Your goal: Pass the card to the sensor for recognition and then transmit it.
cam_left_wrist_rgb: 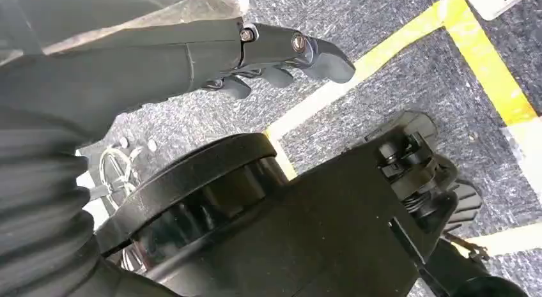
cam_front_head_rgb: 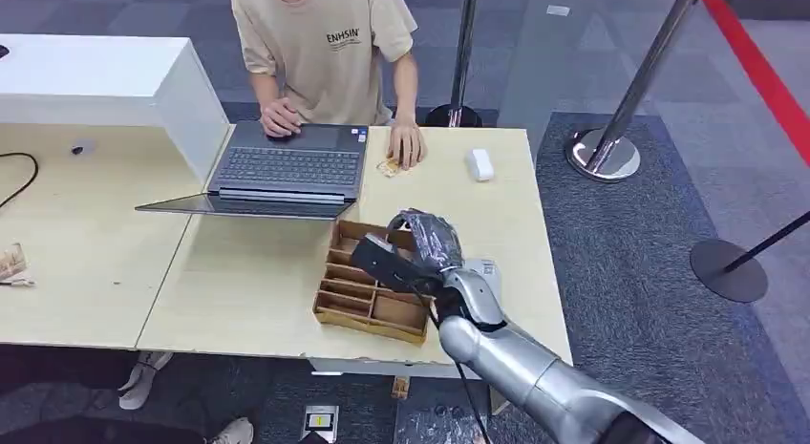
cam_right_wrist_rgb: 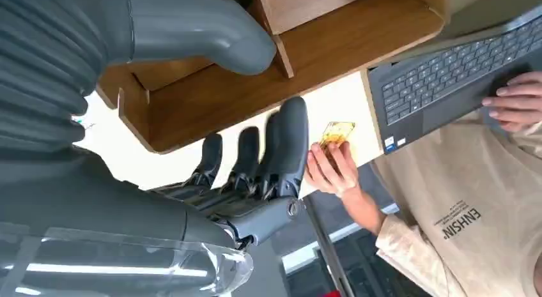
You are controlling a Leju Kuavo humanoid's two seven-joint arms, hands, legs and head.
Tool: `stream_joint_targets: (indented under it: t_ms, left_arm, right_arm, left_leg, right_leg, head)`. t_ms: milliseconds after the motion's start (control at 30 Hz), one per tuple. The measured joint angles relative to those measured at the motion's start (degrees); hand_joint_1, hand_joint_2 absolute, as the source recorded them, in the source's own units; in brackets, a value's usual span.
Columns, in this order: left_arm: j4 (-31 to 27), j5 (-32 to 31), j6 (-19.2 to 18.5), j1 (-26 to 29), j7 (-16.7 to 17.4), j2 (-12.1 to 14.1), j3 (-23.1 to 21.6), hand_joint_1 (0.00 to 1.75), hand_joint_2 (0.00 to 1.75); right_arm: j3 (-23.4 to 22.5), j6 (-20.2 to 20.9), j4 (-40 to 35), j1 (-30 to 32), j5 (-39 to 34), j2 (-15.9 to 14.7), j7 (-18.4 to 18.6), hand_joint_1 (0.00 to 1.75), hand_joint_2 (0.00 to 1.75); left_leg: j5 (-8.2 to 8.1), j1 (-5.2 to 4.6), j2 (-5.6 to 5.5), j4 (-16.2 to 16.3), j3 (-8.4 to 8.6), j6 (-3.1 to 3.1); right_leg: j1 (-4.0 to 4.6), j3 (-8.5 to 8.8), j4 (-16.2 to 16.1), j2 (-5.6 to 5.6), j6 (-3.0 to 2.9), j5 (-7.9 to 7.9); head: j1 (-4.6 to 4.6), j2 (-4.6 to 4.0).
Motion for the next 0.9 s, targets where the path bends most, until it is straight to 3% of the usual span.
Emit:
stream_joint_targets:
  t_ms: [67, 133, 367, 567, 900]
  left_arm:
    - [0.0, 0.0, 0.1, 0.0, 0.5, 0.0, 0.0, 0.00, 1.75]
    - [0.0, 0.0, 0.2, 0.0, 1.2, -0.1, 0.0, 0.00, 1.75]
    - [0.0, 0.1, 0.8, 0.7, 1.3, -0.2, 0.0, 0.00, 1.75]
    - [0.0, 0.5, 1.2, 0.7, -0.1, -0.1, 0.0, 0.00, 1.75]
    - [0.0, 1.2, 2.4, 0.5, 1.6, -0.2, 0.0, 0.00, 1.75]
  right_arm:
    - [0.0, -1.4, 0.0, 0.1, -0.3, 0.1, -0.3, 0.35, 1.75]
    - [0.0, -2.1, 0.1, 0.3, -0.8, 0.2, -1.0, 0.00, 1.75]
    - [-0.3, -6.1, -0.3, 1.7, -0.6, -0.1, -2.5, 0.00, 1.75]
    - [-0.2, -7.8, -4.0, 3.1, 2.9, 0.3, -0.4, 0.00, 1.75]
    - [-0.3, -6.0, -12.2, 4.1, 5.0, -0.1, 1.9, 0.00, 1.75]
  left_leg:
    - [0.00, 0.00, 0.00, 0.0, 0.00, 0.00]
    - [0.00, 0.00, 0.01, 0.0, -0.01, 0.00]
    - [-0.01, 0.00, 0.01, 0.0, -0.03, 0.00]
    - [0.00, 0.00, 0.00, 0.0, -0.03, 0.00]
    - [0.00, 0.00, 0.02, 0.0, -0.02, 0.00]
  right_leg:
    - [0.00, 0.00, 0.0, 0.00, 0.00, 0.00]
    - [0.00, 0.00, 0.0, 0.01, 0.00, 0.00]
    - [0.00, -0.02, 0.0, 0.00, 0.00, 0.00]
    - [0.00, -0.02, 0.0, 0.00, 0.00, 0.00]
    - [0.00, -0.02, 0.0, 0.00, 0.00, 0.00]
  head:
    - [-0.02, 0.00]
    - [-0.02, 0.00]
    - [0.00, 0.00]
    - [-0.02, 0.00]
    - [0.00, 0.00]
